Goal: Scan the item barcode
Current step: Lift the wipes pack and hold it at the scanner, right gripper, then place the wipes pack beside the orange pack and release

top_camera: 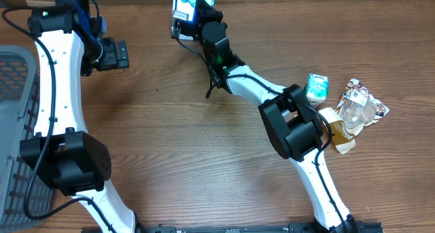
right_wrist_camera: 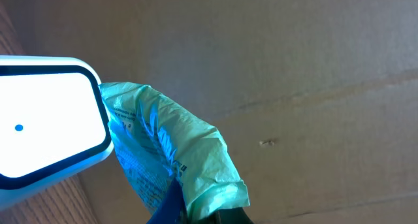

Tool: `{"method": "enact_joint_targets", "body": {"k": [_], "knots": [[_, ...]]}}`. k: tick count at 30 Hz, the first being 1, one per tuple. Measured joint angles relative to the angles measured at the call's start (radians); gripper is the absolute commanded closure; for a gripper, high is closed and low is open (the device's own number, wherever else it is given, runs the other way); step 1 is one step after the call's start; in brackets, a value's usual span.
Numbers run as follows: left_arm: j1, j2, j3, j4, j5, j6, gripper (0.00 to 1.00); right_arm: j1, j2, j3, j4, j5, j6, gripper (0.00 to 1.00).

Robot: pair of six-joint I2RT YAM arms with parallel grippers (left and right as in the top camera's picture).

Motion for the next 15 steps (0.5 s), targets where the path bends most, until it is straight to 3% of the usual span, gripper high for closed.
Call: {"method": "enact_joint_targets", "body": {"k": [6,12,15], "knots": [[0.0,0.0,0.0,0.0,0.0,0.0,0.01,0.015,-0.001,0.0,-0.05,0.048,0.035,0.96],[0.0,0.0,0.0,0.0,0.0,0.0,0.0,0.046,-0.079,0.0,-0.185,0.174,0.265,0.96],[0.0,0.0,0.0,0.0,0.0,0.0,0.0,0.072,-0.195,0.0,-0.382,0.28,0.413,0.96]]}}
